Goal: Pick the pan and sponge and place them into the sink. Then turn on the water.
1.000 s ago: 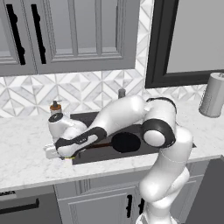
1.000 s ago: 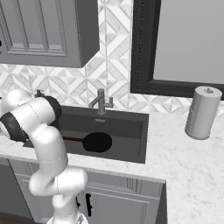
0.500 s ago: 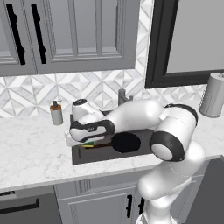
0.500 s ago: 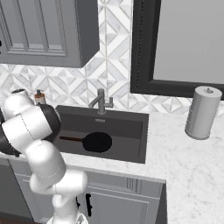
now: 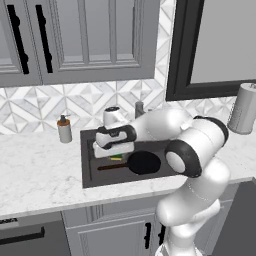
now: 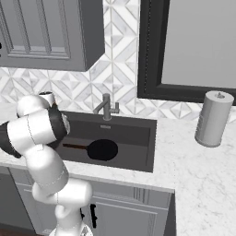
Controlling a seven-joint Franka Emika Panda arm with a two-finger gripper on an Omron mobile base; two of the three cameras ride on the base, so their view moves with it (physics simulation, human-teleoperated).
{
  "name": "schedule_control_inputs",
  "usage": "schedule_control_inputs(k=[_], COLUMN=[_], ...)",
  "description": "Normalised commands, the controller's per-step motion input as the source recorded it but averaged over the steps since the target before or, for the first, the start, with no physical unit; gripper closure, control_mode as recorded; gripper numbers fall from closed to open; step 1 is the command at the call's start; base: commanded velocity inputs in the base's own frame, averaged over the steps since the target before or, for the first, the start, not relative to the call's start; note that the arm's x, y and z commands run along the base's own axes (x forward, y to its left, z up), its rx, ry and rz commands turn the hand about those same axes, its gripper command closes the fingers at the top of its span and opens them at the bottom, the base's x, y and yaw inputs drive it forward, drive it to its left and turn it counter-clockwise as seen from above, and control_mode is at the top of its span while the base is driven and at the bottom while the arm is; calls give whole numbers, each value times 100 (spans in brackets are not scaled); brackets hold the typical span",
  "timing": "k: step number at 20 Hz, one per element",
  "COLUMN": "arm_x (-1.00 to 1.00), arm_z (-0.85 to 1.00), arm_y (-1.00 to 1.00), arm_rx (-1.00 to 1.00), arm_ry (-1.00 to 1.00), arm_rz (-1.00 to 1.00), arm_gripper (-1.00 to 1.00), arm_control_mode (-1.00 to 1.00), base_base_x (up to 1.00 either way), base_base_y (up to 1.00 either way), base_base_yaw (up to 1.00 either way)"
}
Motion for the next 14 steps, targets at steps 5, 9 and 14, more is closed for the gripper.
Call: schedule_control_inputs(k=[5,9,14], arm_x=[54,38,37], arm_z=[-30,-49,-53], arm_y=[-41,-28,-7], arm_rx=[0,0,0], arm_ry=[8,4,0], arm_rz=[0,0,0], arm_gripper=[100,100,100], arm_control_mode=[-100,-100,-100], base_base_x=[0,0,0], base_base_y=[0,0,0], base_base_yaw=[0,0,0])
